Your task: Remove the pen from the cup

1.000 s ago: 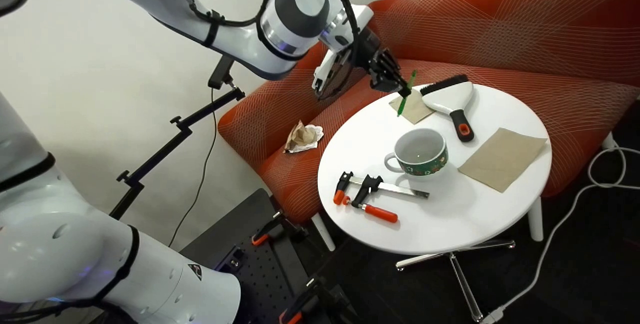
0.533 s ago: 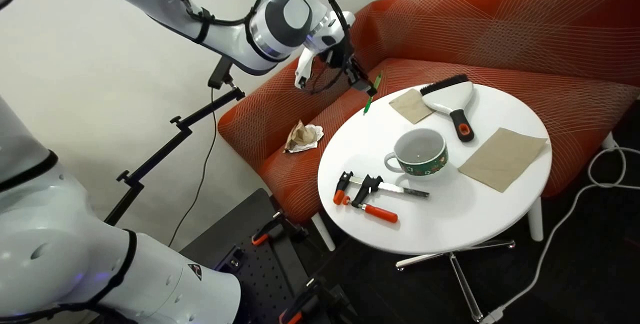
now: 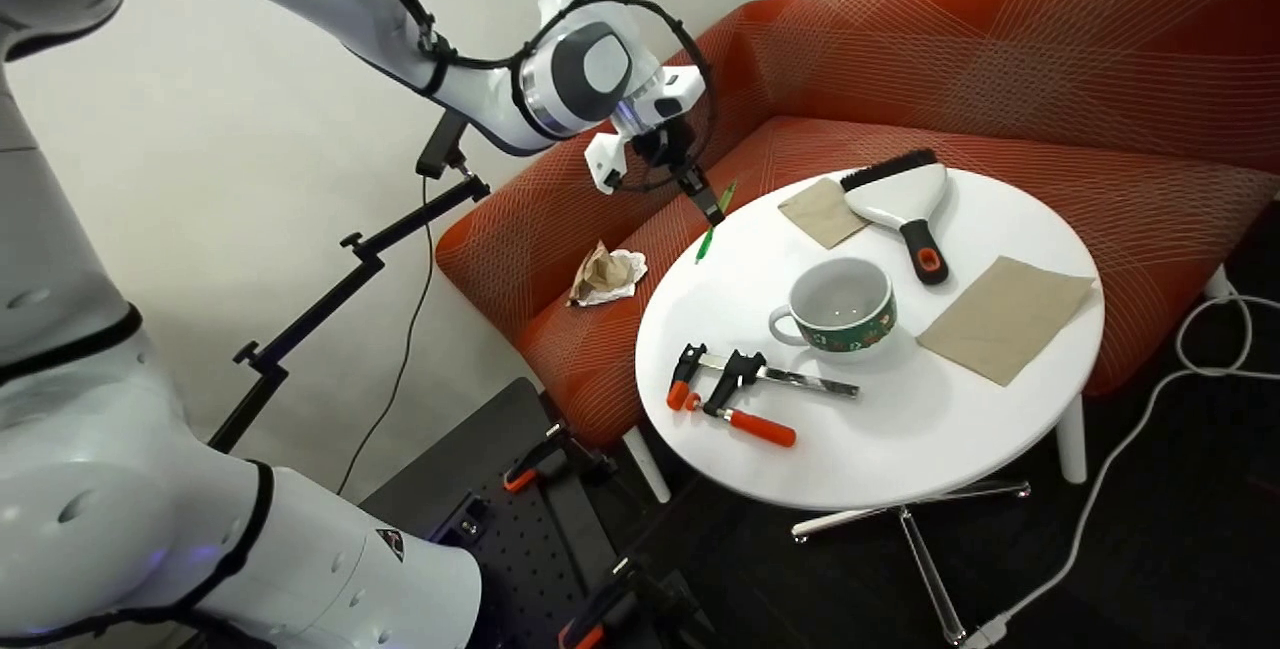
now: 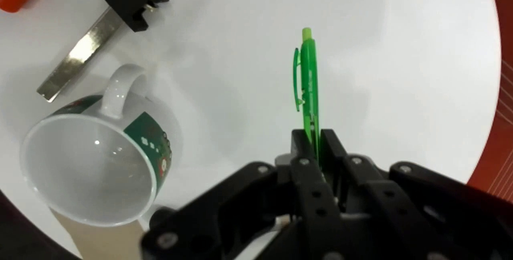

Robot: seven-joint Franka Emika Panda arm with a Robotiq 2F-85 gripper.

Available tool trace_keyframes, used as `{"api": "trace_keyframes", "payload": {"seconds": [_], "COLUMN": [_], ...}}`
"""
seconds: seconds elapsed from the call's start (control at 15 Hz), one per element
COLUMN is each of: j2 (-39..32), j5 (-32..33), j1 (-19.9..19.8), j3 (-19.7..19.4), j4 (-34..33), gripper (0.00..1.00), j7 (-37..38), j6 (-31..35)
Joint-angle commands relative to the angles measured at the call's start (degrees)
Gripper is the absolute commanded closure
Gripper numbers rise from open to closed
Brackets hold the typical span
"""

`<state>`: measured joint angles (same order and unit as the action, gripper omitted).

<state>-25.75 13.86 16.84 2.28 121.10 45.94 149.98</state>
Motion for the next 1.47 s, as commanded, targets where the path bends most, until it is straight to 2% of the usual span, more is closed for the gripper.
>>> {"api": "trace_keyframes", "payload": {"seconds": [0.0,0.27,0.8,0.87,0.93,1.0,1.4], "j2": [-5.74,-11.43,-19.15,-19.58,-19.88,-20.1,-20.47], "j5": [-2.07,-5.02,-10.72,-10.67,-10.8,-10.87,-11.5], "j1": [0.93,1.29,2.07,2.34,2.27,2.21,1.93], "j3": [0.37,1.06,1.61,1.27,1.28,1.26,1.16], "j4": [-7.28,-13.58,-23.73,-24.44,-25.05,-25.56,-26.87], "gripper": [0.97,0.97,0.97,0.64,0.62,0.56,0.11], "j7": [-5.63,-11.2,-19.24,-19.13,-19.47,-19.47,-19.29], "j6": [-3.68,-5.73,-15.26,-15.73,-16.19,-16.58,-16.65]}}
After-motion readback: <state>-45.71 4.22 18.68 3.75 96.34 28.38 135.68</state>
